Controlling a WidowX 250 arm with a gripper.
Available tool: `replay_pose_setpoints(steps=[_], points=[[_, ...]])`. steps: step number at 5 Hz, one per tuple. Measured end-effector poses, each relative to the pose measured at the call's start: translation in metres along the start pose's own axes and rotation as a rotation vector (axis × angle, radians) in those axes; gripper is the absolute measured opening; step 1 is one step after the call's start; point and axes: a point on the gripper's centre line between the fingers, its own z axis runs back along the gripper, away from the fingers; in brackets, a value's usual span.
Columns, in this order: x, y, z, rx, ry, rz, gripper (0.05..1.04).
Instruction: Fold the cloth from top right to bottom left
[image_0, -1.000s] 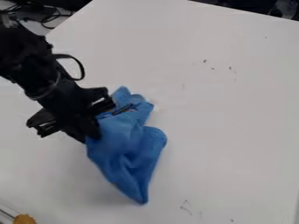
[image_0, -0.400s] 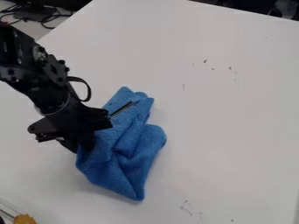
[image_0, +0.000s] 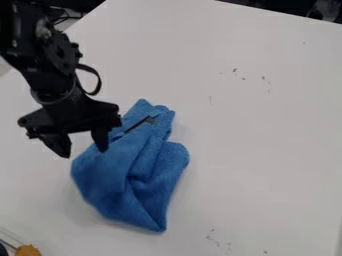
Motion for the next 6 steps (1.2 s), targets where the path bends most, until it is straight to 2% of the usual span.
replay_pose_setpoints(steps=[1,2,3,5,6], points=[[0.02,-0.011,0.014,0.006,-0.019,-0.056,1.009],[0.037,-0.032,0.022,0.012,-0.011,-0.117,1.005],[0.038,-0.061,0.023,-0.048,0.004,-0.153,1.0],[0.034,-0.13,0.022,-0.078,0.054,-0.245,1.0],[0.033,-0.158,0.019,-0.072,0.087,-0.274,1.0]])
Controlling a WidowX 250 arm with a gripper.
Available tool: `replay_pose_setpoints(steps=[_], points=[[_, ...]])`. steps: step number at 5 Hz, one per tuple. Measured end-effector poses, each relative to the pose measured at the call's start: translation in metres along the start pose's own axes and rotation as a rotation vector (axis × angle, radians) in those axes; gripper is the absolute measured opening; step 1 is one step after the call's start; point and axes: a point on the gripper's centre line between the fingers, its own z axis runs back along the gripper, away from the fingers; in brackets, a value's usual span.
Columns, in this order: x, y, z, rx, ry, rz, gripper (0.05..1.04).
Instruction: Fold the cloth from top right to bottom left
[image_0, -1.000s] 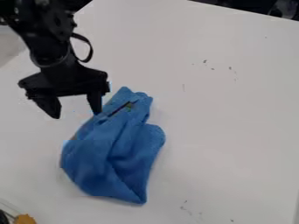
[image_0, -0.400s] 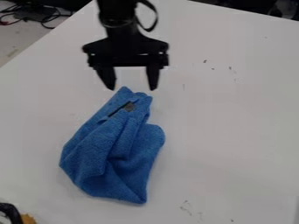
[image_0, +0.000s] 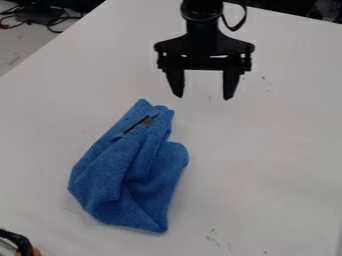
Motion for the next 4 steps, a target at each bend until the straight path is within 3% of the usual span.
replay_pose_setpoints(steps=[3,4], points=[[0.022,-0.034,-0.013,-0.047,0.008,-0.097,1.0],[0.025,-0.043,-0.007,-0.066,-0.003,-0.099,1.0]])
